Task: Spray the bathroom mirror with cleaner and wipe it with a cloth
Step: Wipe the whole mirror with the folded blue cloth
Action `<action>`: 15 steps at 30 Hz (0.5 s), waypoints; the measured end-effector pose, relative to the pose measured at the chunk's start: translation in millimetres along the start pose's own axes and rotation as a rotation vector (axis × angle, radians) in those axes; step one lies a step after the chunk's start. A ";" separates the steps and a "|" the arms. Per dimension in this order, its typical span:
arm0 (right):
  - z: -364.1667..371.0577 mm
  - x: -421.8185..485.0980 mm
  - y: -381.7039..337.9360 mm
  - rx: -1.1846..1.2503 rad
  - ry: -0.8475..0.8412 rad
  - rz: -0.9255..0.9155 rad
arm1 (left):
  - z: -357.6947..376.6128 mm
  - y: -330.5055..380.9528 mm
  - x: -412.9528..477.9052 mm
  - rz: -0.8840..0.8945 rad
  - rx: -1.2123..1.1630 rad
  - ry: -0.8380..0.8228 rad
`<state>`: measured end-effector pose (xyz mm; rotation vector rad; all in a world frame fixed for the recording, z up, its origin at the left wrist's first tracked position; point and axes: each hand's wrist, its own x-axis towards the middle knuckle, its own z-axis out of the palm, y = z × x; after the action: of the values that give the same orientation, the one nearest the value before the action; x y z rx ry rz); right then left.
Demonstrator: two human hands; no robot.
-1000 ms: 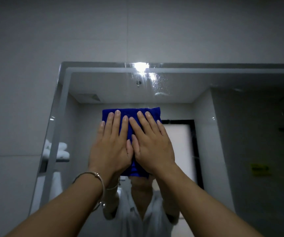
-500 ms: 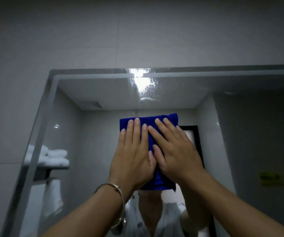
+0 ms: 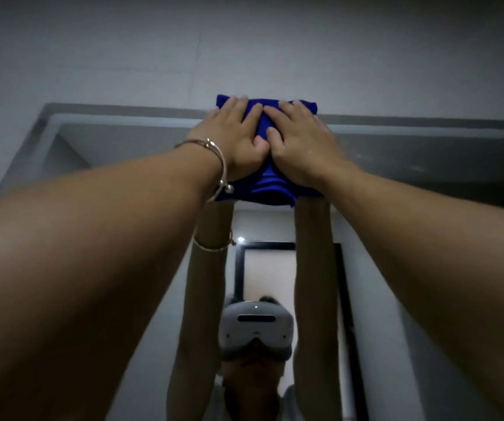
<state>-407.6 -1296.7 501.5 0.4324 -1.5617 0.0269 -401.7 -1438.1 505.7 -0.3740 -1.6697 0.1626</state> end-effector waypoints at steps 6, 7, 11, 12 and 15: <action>5.5 2.7 3.4 0.008 0.075 0.023 | 5.1 4.5 -0.7 -0.020 -0.030 0.039; 6.6 0.3 2.8 0.009 0.074 0.031 | 6.0 6.8 -3.4 -0.029 -0.033 0.035; 7.4 -15.1 -0.7 0.013 0.064 0.038 | 6.8 16.1 -18.6 -0.041 -0.020 0.021; 6.6 -20.9 -0.9 0.016 0.064 0.039 | 7.7 19.2 -23.6 -0.042 -0.015 0.017; 4.9 -42.2 -2.7 0.020 0.060 0.048 | 9.9 28.7 -40.0 -0.032 0.000 -0.001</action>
<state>-412.6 -1290.0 459.8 0.4070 -1.5136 0.0918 -403.4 -1423.6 457.6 -0.3469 -1.6756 0.1384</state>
